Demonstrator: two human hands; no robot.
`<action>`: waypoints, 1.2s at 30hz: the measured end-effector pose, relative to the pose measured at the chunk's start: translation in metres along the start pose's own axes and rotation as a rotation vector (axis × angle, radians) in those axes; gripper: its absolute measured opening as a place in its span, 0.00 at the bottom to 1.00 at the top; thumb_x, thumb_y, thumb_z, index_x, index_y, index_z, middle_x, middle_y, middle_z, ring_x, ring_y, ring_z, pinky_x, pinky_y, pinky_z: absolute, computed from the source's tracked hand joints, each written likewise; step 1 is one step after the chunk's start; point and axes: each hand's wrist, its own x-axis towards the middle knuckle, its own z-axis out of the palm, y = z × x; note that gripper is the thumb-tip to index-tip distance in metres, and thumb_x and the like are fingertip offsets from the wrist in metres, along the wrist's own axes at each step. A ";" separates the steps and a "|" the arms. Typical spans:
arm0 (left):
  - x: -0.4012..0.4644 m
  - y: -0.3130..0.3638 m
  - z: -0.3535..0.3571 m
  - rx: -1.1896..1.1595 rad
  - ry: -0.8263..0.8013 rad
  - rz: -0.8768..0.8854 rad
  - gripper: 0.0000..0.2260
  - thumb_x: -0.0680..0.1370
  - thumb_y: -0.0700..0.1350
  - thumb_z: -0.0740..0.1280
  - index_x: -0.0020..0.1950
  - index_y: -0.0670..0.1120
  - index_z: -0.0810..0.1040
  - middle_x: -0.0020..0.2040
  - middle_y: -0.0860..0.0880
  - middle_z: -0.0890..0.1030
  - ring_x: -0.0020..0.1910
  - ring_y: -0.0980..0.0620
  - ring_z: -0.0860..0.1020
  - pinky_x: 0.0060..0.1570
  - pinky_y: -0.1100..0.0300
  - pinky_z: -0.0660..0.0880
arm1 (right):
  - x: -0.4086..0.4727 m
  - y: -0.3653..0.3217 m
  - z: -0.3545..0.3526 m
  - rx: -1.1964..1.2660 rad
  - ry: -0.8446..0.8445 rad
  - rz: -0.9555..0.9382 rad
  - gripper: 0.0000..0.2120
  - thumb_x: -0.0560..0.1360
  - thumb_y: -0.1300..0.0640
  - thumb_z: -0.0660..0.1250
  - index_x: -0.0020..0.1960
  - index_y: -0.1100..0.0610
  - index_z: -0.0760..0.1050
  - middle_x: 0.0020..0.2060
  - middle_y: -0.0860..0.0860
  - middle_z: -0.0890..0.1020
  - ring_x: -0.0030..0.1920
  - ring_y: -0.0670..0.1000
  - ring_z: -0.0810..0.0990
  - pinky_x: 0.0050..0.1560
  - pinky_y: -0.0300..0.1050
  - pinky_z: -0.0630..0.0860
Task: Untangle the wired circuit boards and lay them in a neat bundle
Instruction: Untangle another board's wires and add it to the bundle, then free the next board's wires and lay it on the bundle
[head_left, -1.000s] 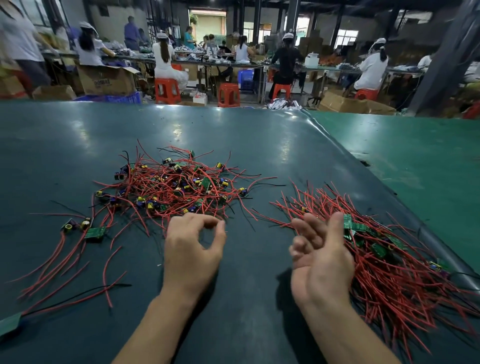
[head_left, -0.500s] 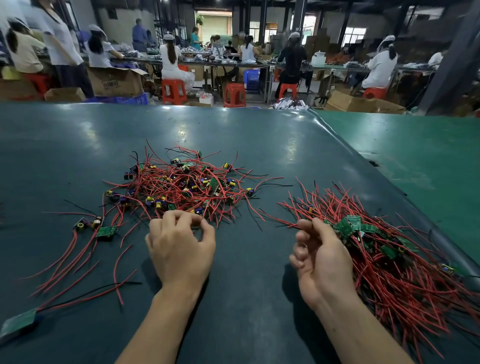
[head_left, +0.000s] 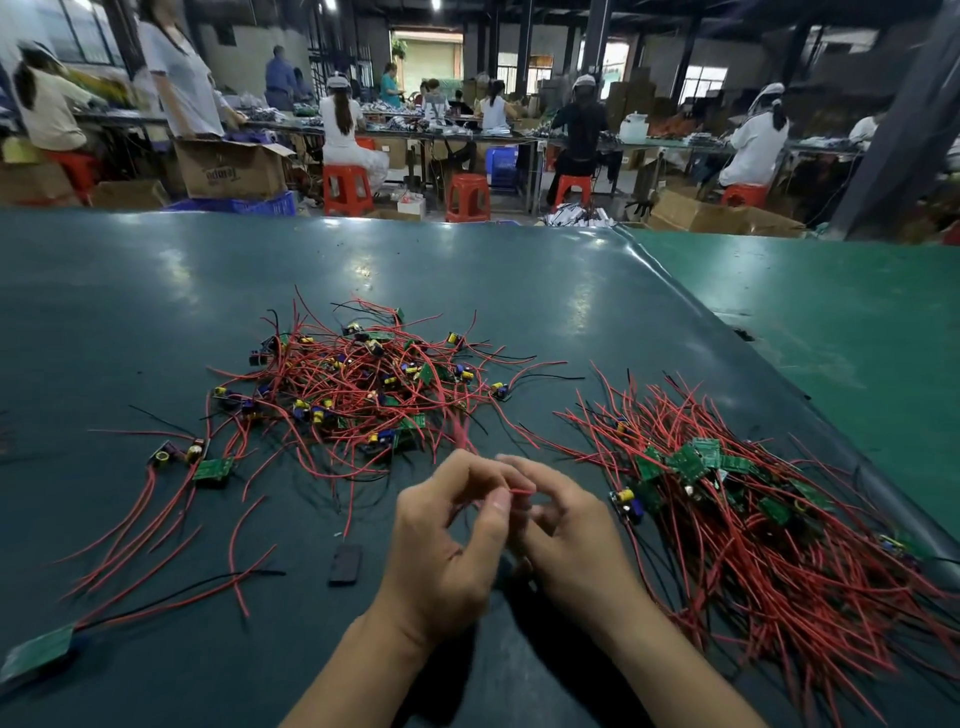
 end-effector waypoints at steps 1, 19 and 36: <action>0.000 0.001 0.001 -0.007 -0.020 0.013 0.07 0.77 0.43 0.62 0.46 0.42 0.78 0.45 0.52 0.83 0.44 0.50 0.83 0.45 0.54 0.79 | 0.000 0.000 0.000 -0.025 0.034 -0.020 0.17 0.74 0.66 0.71 0.58 0.48 0.79 0.50 0.50 0.84 0.38 0.45 0.83 0.42 0.42 0.79; 0.007 -0.006 0.008 -0.057 0.012 -0.435 0.12 0.76 0.53 0.65 0.57 0.54 0.79 0.40 0.58 0.84 0.31 0.60 0.76 0.35 0.64 0.74 | 0.005 -0.017 -0.010 0.651 0.173 0.211 0.09 0.69 0.49 0.71 0.37 0.53 0.83 0.34 0.57 0.83 0.25 0.49 0.76 0.21 0.38 0.69; 0.014 -0.001 0.007 -0.247 0.069 -0.501 0.07 0.75 0.41 0.69 0.52 0.45 0.83 0.40 0.52 0.85 0.32 0.54 0.79 0.34 0.63 0.76 | 0.004 -0.006 -0.009 0.369 0.236 0.031 0.07 0.77 0.63 0.68 0.48 0.52 0.83 0.33 0.53 0.83 0.26 0.49 0.78 0.24 0.37 0.72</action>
